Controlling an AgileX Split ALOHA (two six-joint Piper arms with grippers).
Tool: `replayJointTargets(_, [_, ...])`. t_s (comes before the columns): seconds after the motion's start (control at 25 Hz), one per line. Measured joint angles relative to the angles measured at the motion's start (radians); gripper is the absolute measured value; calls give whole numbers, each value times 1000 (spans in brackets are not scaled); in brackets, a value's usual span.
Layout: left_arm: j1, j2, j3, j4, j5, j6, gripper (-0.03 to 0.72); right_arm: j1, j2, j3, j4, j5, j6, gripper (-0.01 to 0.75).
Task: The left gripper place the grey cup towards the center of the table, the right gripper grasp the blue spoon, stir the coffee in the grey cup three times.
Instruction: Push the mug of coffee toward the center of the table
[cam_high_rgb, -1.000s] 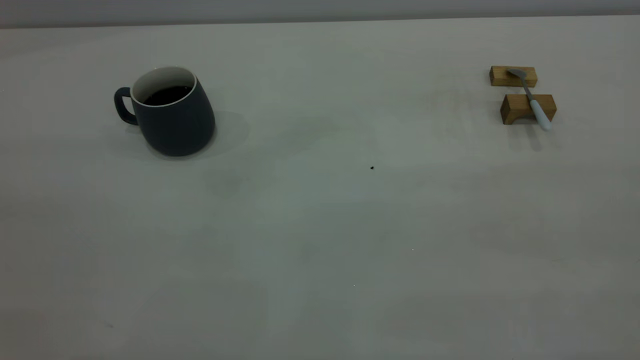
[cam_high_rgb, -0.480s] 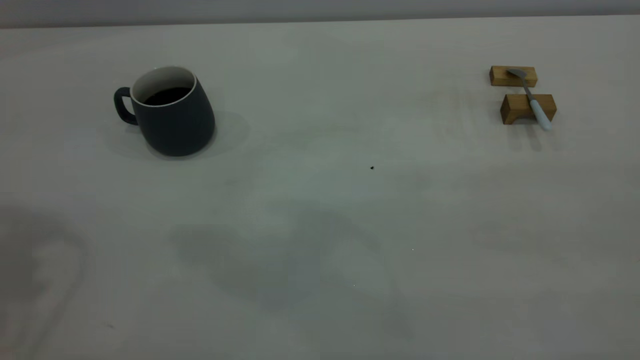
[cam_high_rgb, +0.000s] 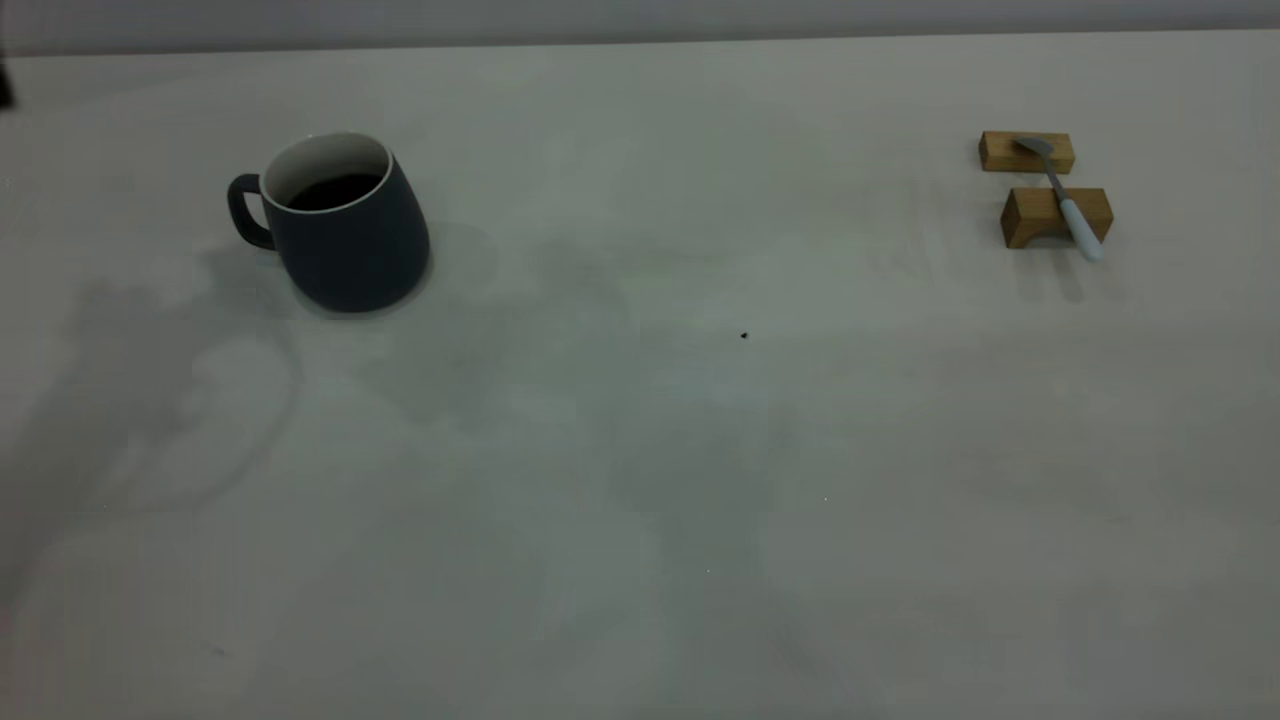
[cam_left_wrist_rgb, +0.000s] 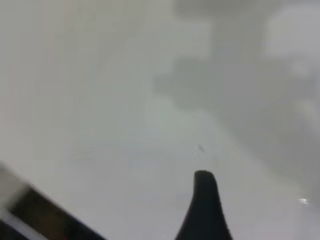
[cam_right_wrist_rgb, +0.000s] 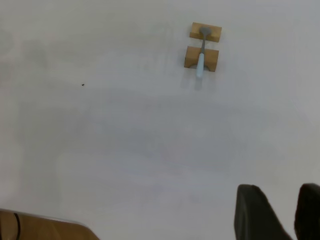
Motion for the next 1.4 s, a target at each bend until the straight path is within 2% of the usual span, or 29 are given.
replayJointTargets(0.16, [-14,127,-68,-1,-60,174,665,0,0,0,0,0,0,240])
replayJointTargets(0.64, [-41,441,-242,3,-159,398,634,0,0,0,0,0,0,240])
replayJointTargets(0.92, [-74,509,-259,6,-278,429,617,0,0,0,0,0,0,240])
replayJointTargets(1.16, [-128,513,-259,-14,-296,430,607,0,-1,0,0,0,0,240])
replayJointTargets(1.4, [-204,513,-259,-140,-301,430,596,0,-1,0,0,0,0,240])
